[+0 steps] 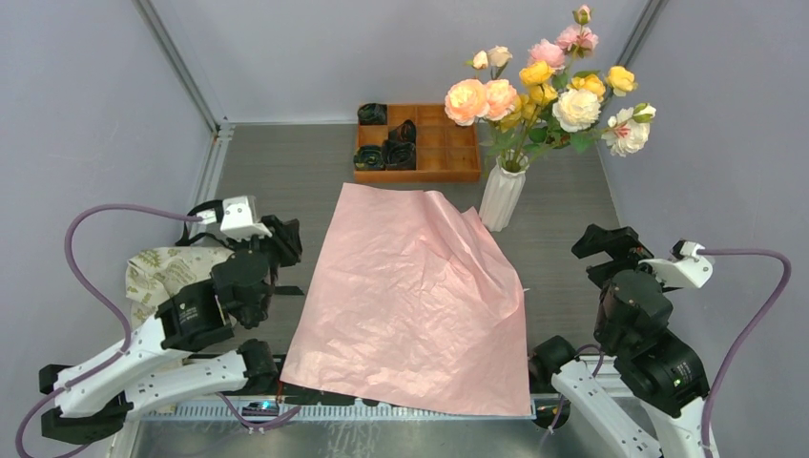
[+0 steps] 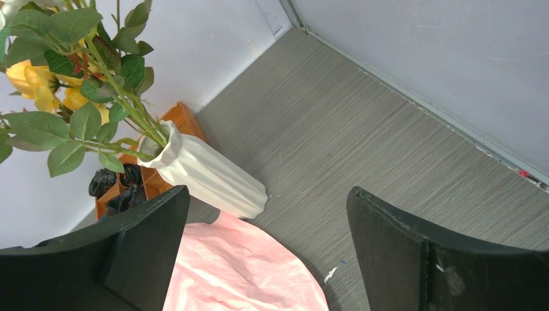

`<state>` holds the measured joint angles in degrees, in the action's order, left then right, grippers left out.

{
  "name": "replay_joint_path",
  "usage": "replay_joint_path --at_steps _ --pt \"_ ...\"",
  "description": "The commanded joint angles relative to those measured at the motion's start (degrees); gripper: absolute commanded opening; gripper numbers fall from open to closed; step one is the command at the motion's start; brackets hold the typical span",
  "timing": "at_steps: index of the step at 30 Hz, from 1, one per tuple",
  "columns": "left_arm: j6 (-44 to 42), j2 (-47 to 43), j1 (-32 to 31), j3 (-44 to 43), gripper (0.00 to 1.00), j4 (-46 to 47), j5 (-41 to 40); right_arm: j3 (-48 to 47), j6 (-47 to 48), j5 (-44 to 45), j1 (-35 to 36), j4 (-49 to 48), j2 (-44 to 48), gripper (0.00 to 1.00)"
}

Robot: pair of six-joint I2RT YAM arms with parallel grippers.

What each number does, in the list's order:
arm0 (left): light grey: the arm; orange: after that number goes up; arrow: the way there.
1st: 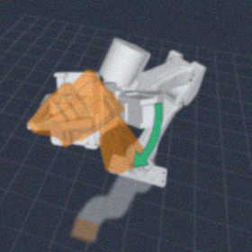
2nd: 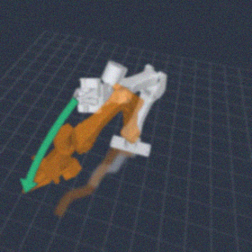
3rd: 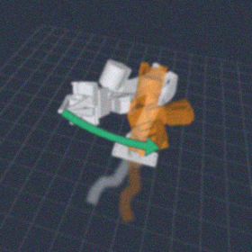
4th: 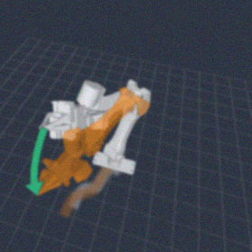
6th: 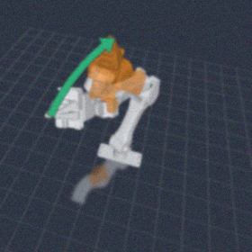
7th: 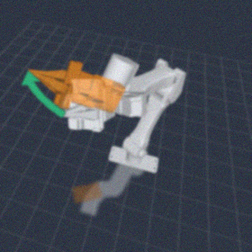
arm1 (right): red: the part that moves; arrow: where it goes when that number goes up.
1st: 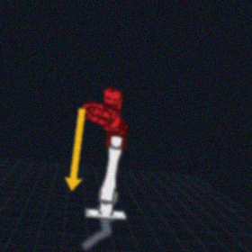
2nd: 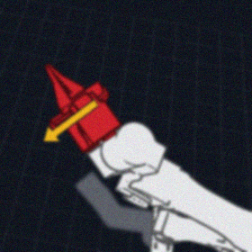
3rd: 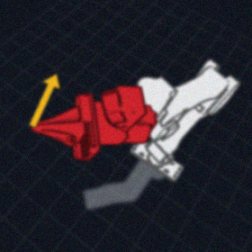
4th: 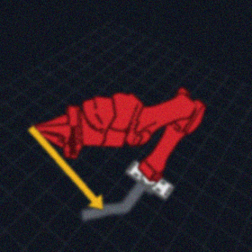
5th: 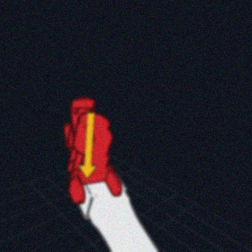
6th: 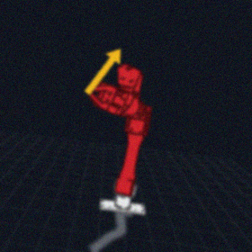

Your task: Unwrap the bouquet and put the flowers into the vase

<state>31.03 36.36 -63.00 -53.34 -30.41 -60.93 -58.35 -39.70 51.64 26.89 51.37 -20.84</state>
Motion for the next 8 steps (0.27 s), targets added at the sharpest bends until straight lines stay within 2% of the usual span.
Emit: replay_joint_path --at_steps 1,8 --pt "0.36 0.95 -0.11 -0.80 0.34 1.49 -1.58 -2.11 -2.53 3.53 0.18 1.10 -1.66 0.95" --pt "0.77 0.85 -0.13 -1.26 0.34 0.62 -1.56 -2.08 -2.49 2.87 0.26 0.60 -1.79 0.99"
